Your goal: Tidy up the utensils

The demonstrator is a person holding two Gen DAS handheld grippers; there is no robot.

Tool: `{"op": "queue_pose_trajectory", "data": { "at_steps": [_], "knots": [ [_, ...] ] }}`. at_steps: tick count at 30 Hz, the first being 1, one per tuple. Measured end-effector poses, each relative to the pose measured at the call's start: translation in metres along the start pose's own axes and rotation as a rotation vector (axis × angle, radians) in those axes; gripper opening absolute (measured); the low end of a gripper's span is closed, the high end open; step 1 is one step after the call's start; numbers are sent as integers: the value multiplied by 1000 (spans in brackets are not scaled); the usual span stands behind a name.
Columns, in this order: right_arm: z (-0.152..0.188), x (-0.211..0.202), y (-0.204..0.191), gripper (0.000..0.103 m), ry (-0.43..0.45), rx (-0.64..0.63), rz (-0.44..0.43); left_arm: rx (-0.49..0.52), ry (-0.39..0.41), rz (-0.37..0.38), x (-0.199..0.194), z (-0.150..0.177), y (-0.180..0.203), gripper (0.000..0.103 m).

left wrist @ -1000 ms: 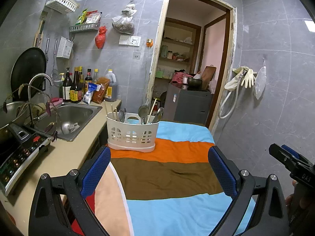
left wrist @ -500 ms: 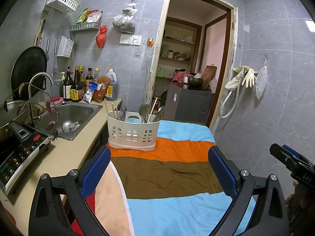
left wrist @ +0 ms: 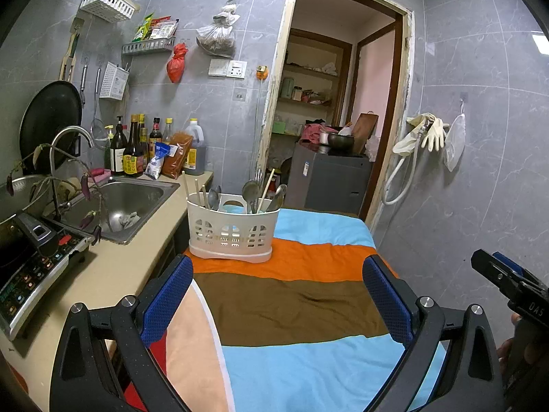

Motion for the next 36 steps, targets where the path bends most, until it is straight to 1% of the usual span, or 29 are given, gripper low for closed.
{"op": "queue_pose_trajectory", "data": {
  "at_steps": [26, 31, 36],
  "knots": [
    [-1, 0, -1, 103, -2, 0, 1, 0, -2, -5, 0, 2, -4, 97],
    [0, 1, -2, 103, -3, 0, 1, 2, -12, -32, -2, 6, -6, 97],
    [0, 2, -2, 103, -3, 1, 0, -10, -4, -77, -3, 7, -9, 97]
  ]
}}
Point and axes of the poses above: each gripper's, at about its wrist camera, not at the fingertips, and x roughly the way its jaws point, y to its right, z to its underside, the point moved 1 cm from there along x, roughly the way its jaws point, and after that the axes turned 10 degrees about y, right-handed, at the moved point
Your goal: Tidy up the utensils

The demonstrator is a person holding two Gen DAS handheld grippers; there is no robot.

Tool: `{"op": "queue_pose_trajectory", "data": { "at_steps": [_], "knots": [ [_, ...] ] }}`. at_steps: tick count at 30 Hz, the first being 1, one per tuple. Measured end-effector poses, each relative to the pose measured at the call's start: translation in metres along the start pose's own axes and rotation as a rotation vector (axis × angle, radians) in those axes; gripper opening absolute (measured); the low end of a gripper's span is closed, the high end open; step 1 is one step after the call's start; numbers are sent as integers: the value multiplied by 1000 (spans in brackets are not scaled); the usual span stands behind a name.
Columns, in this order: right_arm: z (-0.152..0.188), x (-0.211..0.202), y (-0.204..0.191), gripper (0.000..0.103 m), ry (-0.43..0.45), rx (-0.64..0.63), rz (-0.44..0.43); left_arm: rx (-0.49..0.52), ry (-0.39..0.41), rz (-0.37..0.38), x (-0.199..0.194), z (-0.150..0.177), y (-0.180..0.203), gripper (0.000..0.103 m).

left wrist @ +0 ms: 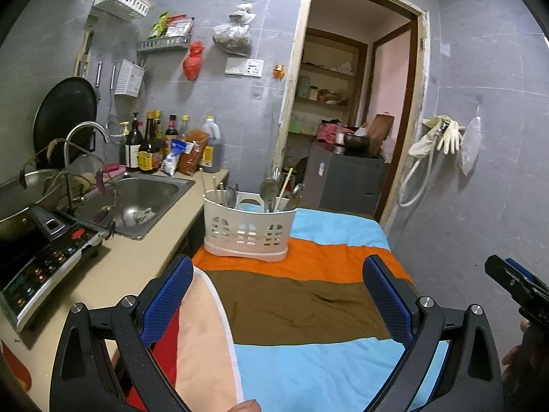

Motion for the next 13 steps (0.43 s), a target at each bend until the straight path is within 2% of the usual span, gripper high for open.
{"op": "queue_pose_trajectory", "data": {
  "at_steps": [13],
  "knots": [
    [1, 0, -2, 103, -3, 0, 2, 17, 2, -14, -1, 1, 7, 97]
  ]
}}
Point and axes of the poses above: each gripper's, at about its wrist camera, not at the fingertips, and x roughly the way its jaws point, y to its right, z to its underside, the point moved 1 cm from there along x, roughly the way its jaws point, and after that the axes turned 10 degrees about y, right-handed, at the moved point
